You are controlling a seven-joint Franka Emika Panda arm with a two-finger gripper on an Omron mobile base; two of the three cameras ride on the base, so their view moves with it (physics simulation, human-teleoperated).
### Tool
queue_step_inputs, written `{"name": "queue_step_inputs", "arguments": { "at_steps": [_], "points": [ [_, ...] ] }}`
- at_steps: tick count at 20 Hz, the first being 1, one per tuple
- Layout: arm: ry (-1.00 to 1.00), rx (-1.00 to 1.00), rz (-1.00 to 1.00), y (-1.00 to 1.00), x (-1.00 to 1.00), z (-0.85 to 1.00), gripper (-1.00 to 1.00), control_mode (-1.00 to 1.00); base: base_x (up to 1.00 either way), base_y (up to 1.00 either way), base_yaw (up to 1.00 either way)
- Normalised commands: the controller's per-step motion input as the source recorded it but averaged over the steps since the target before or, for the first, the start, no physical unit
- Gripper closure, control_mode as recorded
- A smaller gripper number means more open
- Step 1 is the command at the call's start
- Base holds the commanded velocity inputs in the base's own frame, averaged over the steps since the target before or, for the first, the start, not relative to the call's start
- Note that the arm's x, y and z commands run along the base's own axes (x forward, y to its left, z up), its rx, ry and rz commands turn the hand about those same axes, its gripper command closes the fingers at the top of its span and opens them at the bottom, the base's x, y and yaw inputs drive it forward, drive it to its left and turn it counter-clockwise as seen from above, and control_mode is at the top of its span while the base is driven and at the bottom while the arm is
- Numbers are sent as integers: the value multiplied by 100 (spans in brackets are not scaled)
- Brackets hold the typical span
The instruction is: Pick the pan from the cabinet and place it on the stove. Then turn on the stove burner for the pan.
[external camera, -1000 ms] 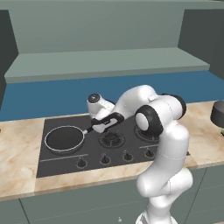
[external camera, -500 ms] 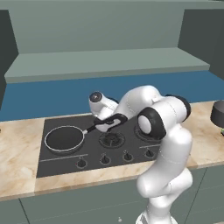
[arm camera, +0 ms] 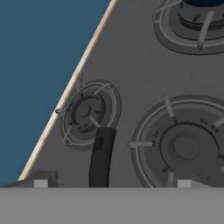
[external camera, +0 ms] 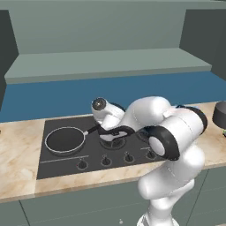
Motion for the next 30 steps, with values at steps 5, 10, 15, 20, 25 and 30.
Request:
{"name": "queue_step_inputs", "arguments": {
  "at_steps": [5,10,15,20,25,30],
  "points": [
    [-1,0,0,0,-56,46,-100,-100,0,0,0],
    [1,3,0,0,-56,52,-100,-100,0,0,0],
    [4,8,-5,0,-61,55,-100,-100,0,0,0],
    [7,10,-11,0,-65,36,-100,-100,0,0,0],
    [14,2,-3,0,-46,35,-100,-100,0,0,0],
    [12,7,-14,0,-39,31,-100,-100,0,0,0]
  ]
}}
